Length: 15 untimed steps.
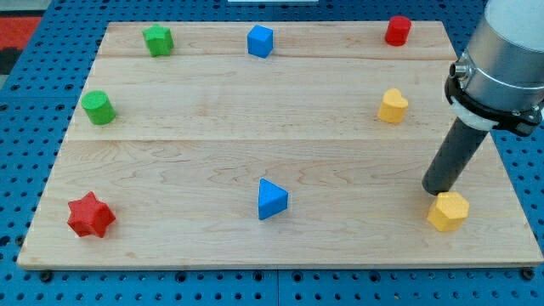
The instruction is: Move the yellow heart diagonally top left to the yellow hexagon
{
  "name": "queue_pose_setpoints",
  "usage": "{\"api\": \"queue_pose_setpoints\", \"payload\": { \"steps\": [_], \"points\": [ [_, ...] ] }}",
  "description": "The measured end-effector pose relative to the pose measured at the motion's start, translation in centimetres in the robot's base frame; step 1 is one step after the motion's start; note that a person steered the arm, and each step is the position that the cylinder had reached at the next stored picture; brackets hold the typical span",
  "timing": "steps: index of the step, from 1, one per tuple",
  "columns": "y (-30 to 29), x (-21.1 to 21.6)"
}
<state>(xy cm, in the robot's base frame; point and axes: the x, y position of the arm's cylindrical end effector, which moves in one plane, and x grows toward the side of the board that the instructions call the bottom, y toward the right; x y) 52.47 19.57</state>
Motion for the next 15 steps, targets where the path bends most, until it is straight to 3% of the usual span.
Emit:
{"api": "queue_pose_setpoints", "payload": {
  "steps": [11,15],
  "points": [
    [2.1,-1.8],
    [3.4,-7.2]
  ]
}}
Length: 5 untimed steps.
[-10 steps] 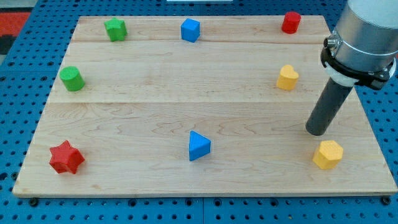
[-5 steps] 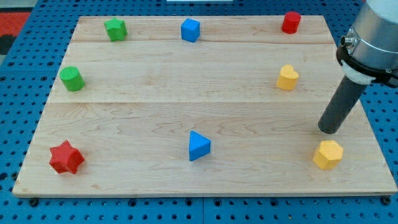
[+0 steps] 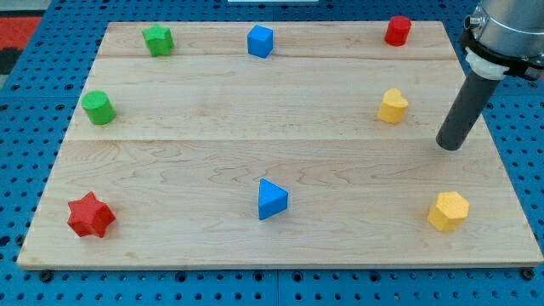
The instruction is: Move the yellow heart diagonally top left to the yellow hexagon
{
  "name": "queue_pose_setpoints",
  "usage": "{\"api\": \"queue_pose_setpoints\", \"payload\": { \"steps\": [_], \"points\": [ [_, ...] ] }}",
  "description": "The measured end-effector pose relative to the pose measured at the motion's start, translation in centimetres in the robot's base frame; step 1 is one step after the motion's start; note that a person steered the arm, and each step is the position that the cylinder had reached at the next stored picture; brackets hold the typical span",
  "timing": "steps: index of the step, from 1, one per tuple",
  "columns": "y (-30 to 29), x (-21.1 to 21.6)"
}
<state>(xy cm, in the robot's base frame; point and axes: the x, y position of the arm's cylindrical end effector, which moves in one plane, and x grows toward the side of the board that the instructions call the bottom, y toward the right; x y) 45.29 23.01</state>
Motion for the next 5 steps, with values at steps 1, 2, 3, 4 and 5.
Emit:
{"api": "queue_pose_setpoints", "payload": {
  "steps": [1,2,3,4,5],
  "points": [
    [0.0,-1.9],
    [-0.6,-4.1],
    [-0.9,-5.1],
    [-0.9,-5.1],
    [-2.8,-5.0]
  ]
}}
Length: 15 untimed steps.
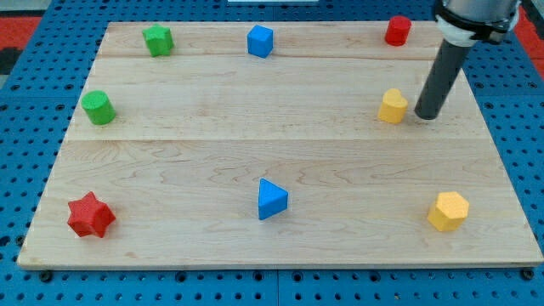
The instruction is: Move the yellow heart diagonally top left to the yellow hexagon
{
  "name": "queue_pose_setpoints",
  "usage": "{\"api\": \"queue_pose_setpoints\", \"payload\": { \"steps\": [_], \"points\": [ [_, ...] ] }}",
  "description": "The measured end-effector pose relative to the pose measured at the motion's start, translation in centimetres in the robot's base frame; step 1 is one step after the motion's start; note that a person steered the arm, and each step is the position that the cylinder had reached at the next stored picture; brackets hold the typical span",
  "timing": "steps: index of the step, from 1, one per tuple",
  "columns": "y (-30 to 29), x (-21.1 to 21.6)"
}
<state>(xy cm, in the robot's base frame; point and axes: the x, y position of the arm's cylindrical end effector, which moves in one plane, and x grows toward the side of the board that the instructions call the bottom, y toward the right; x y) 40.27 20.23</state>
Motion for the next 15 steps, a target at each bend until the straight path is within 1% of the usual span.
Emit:
{"api": "queue_pose_setpoints", "payload": {
  "steps": [1,2,3,4,5,6,7,8,13,14,15],
  "points": [
    [-2.5,0.0],
    [-2.3,0.6],
    [-2.7,8.5],
    [-11.5,3.7],
    [-15.0,-0.9],
    [-7.5,-0.6],
    [-6.5,2.1],
    [-6.5,2.9],
    [-7.0,2.1],
    [-8.0,2.4],
    [-8.4,1.7]
  ]
}}
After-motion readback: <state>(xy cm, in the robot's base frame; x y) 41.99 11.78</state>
